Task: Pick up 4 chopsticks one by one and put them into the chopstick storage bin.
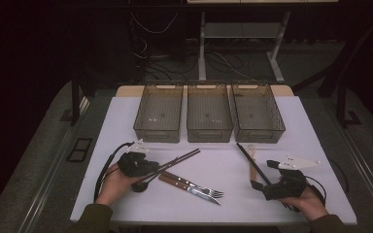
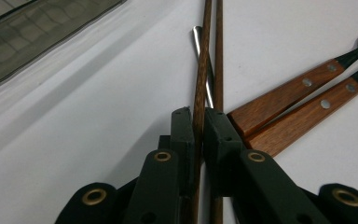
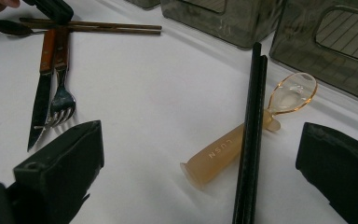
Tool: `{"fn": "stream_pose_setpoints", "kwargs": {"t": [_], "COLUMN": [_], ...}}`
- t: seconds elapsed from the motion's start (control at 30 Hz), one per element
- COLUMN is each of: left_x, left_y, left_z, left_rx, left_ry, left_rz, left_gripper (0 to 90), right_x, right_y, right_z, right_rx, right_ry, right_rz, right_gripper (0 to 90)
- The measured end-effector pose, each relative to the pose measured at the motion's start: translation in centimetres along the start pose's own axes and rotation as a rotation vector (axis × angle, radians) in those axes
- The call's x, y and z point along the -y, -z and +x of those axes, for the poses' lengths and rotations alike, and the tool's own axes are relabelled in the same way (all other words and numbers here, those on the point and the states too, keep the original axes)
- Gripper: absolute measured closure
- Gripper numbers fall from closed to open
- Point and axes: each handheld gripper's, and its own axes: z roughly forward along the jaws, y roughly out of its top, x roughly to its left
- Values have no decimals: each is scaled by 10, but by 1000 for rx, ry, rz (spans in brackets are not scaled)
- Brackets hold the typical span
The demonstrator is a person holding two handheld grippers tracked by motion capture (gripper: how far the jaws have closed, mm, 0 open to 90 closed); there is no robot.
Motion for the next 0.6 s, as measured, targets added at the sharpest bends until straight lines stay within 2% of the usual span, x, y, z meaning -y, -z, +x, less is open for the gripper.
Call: {"fn": "stream_pose_setpoints", "kwargs": {"t": [0.27,0.3,0.47,0.6], "left_x": [2,2,1,2], "left_y": [-1,-1,-1,-1], "left_z": [-1,-2,-2,-3], "left_rx": [-12,-15,-26,-31], "left_ry": [-7,5,-36,-48], "left_rz": [-9,-10,-3,-4], "left_gripper": [812,813,816,820], "right_x": [0,0,0,0], "right_y": [0,0,1,1], "right_z": [0,0,0,0], "right_rx": [-1,-1,0,-1], "right_ry": [0,0,3,8], "right_rz": [2,2,-3,-2], "right_gripper": [9,10,10,10]}}
